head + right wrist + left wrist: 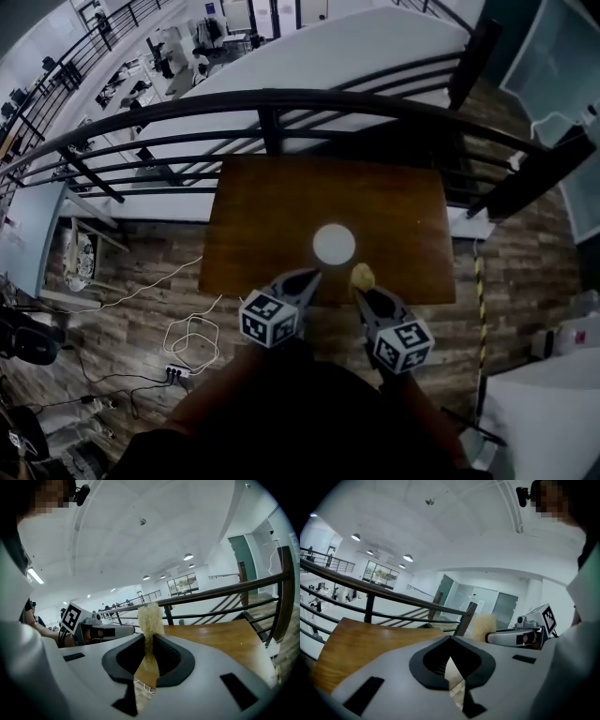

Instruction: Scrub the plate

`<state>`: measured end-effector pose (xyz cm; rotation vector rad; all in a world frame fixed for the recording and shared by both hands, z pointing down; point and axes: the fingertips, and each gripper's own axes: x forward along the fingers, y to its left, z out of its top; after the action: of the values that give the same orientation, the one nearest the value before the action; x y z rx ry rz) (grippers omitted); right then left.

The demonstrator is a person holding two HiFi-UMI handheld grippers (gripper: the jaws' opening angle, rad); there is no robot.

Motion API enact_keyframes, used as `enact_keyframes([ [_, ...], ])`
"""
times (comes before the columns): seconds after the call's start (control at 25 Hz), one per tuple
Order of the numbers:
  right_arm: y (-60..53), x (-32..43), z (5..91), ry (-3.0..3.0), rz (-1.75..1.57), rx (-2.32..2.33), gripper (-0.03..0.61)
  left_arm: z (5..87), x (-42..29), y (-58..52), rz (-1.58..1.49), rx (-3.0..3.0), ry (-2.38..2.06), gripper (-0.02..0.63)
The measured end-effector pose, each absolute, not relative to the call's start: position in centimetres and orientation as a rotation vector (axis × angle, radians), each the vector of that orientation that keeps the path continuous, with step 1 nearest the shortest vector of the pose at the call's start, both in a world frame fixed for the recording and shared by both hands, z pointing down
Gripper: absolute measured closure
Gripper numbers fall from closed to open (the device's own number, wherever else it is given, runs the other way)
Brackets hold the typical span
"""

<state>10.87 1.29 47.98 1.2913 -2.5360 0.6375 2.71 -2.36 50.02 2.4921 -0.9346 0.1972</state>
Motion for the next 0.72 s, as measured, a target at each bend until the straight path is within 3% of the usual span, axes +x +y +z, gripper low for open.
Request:
enact_keyframes([
  [0.36,-7.4,8.6,48.9,-2.442,0.662,1.42,0.523,52.2,-0.8,-10.5,0.221,2.506,-0.797,0.604],
  [0.72,-12.8,10.3,52.2,-2.367,0.738,1.438,0.523,56.4,0.2,-15.3,0.288,2.459,-0.723,0.603],
])
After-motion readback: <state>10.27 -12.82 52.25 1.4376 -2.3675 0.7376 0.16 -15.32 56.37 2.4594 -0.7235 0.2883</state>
